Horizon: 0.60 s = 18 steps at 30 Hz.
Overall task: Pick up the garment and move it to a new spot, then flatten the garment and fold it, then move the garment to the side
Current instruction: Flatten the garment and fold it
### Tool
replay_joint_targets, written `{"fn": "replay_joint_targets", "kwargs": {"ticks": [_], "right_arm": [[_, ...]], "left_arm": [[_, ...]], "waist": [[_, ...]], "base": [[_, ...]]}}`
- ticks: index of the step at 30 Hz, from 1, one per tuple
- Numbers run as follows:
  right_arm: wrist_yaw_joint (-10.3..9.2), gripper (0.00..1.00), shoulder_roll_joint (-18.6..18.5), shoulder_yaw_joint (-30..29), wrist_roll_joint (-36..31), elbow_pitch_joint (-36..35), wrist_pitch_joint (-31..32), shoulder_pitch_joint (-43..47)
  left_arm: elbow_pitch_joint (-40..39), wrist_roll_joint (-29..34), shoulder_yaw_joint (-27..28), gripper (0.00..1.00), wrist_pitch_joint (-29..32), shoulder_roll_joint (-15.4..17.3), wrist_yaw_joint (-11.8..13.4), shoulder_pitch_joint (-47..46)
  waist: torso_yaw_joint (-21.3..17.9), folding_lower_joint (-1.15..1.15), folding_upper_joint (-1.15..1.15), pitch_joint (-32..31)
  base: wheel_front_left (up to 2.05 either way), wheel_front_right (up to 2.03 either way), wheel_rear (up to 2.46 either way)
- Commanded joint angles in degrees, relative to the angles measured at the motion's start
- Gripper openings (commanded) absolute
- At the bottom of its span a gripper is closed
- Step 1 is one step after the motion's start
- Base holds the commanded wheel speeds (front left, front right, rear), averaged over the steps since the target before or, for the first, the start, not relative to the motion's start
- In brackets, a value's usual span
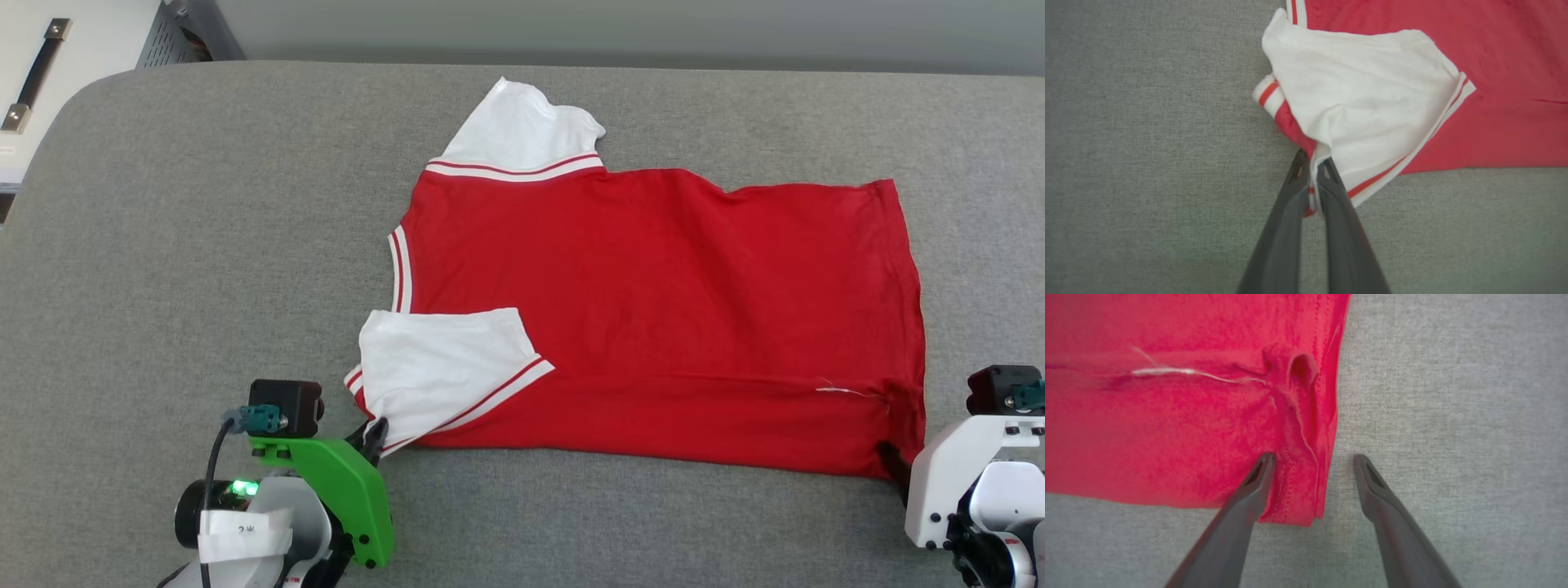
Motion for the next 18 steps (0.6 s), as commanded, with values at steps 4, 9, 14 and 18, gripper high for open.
{"fn": "replay_joint_targets", "kwargs": {"ticks": [4, 9, 14, 18], "right_arm": [[-0.05, 0.18, 0.6, 1.1, 0.9, 2.8, 1.1, -0.1], [-0.05, 0.0, 0.0, 0.9, 1.6, 3.8, 1.0, -0.2], [-0.05, 0.0, -1.5, -0.2, 2.2, 3.1, 1.0, 0.1], [-0.05, 0.0, -3.0, -0.4, 3.6, 1.7, 2.5, 1.6]], "left_arm": [[-0.2, 0.5, 0.1, 0.0, -0.1, 0.4, 0.2, -0.8], [0.5, 0.6, -0.1, 0.0, 0.0, 0.7, 0.2, -0.8], [1.7, 0.1, -0.3, 0.0, 0.1, 1.0, -0.2, 0.0], [2.9, -0.1, -0.8, 0.0, 0.5, 1.6, -0.4, 1.2]], "waist": [[0.2, 0.0, 0.0, 0.7], [0.0, 0.0, 0.0, 0.1], [-0.3, 0.0, 0.0, -2.5], [-0.4, 0.0, 0.0, -5.3]], "base": [[0.0, 0.0, 0.0], [0.0, 0.0, 0.0], [0.0, 0.0, 0.0], [0.0, 0.0, 0.0]]}}
